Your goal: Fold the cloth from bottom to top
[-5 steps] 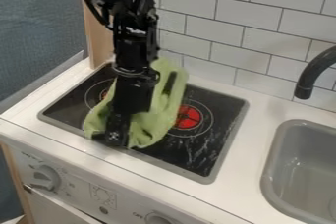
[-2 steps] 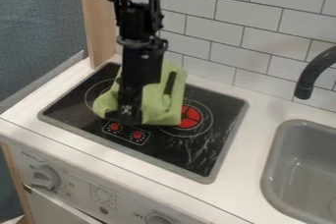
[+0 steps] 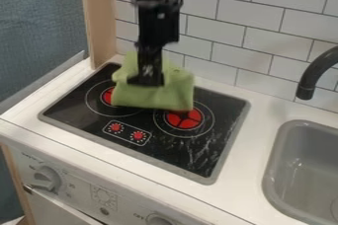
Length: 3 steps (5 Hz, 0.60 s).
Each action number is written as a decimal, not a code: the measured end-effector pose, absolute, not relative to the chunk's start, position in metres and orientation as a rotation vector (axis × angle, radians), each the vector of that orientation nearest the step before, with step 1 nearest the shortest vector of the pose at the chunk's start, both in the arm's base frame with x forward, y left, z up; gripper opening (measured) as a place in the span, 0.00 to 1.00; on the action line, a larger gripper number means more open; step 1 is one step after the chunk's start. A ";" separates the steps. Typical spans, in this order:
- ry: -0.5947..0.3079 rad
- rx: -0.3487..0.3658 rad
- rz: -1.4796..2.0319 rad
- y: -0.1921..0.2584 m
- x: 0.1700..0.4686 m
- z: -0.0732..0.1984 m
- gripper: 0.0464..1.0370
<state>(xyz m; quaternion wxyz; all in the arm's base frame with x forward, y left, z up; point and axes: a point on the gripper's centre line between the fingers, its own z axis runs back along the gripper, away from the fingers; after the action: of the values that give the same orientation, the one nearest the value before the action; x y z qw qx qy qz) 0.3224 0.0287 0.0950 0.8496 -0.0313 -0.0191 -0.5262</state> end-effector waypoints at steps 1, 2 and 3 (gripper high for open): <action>-0.034 -0.066 -1.075 0.037 0.340 0.092 0.02; -0.036 -0.045 -1.058 0.042 0.360 0.088 0.02; -0.013 -0.009 -1.016 0.052 0.375 0.075 0.02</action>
<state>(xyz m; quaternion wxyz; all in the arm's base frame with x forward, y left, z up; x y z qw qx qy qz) 0.3753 0.0516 0.0750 0.8736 -0.0043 -0.0062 -0.4865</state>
